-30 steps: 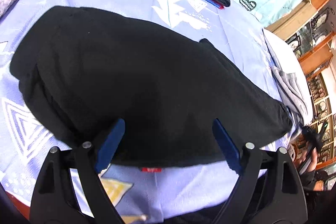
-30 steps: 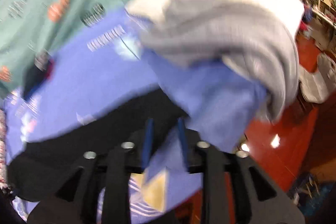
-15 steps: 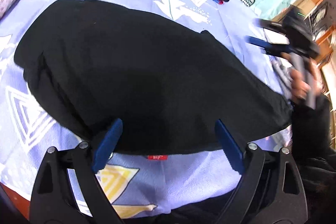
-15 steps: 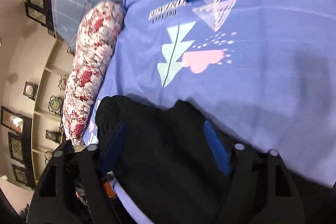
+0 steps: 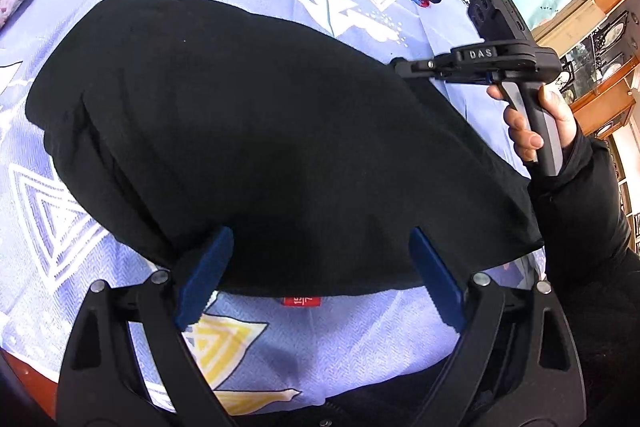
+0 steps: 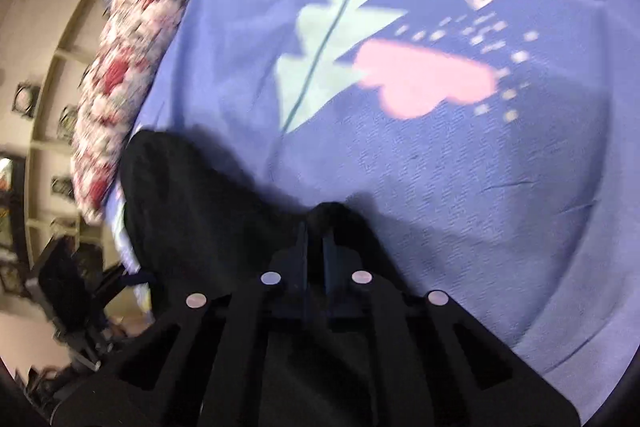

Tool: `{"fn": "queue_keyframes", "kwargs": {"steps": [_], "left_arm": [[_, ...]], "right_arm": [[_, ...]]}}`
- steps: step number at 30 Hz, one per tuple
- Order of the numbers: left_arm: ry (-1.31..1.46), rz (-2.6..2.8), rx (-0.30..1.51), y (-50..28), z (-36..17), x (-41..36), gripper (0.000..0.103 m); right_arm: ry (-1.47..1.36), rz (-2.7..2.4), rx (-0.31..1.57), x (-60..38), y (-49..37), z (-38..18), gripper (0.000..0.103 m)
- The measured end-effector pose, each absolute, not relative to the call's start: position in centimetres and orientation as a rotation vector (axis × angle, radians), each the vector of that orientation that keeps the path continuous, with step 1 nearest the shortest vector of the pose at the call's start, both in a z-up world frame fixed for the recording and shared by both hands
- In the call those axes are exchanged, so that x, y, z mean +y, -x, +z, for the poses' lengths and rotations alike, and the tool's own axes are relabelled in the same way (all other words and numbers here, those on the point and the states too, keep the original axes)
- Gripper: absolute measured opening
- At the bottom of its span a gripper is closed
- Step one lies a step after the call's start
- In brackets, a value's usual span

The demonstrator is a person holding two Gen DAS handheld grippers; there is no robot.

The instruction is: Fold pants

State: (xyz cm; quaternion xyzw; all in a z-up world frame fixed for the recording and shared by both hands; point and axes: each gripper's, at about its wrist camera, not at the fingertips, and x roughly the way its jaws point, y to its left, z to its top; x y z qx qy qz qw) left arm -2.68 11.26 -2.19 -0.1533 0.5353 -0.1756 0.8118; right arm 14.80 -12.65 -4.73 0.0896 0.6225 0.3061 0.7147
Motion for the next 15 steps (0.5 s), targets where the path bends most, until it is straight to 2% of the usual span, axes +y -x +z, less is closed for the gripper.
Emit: {"fn": "queue_keyframes", "kwargs": {"steps": [3,7,10,13,15], "left_arm": [[0.329,-0.375,1.139,2.8,-2.3,11.4,0.091],[0.324,-0.371,1.138,3.3,-2.2,11.6,0.091],[0.318,-0.369,1.141,3.4,-1.8,11.4,0.091],[0.317,-0.388,1.111,3.4,-0.5,11.4,0.091],[0.308,-0.425,1.054,3.2,1.0,10.7,0.091]], "right_arm": [[-0.251,0.594,1.332,-14.4,-15.5,-4.8,0.0],[-0.282,0.544,1.302,-15.8,-16.3,-5.1,0.0],[-0.321,0.562,1.22,-17.0,-14.7,-2.5,0.004],[-0.313,0.627,1.203,-16.9,-11.4,-0.4,0.013],[-0.318,0.644,1.227,-16.6,-8.6,-0.7,0.024]]}}
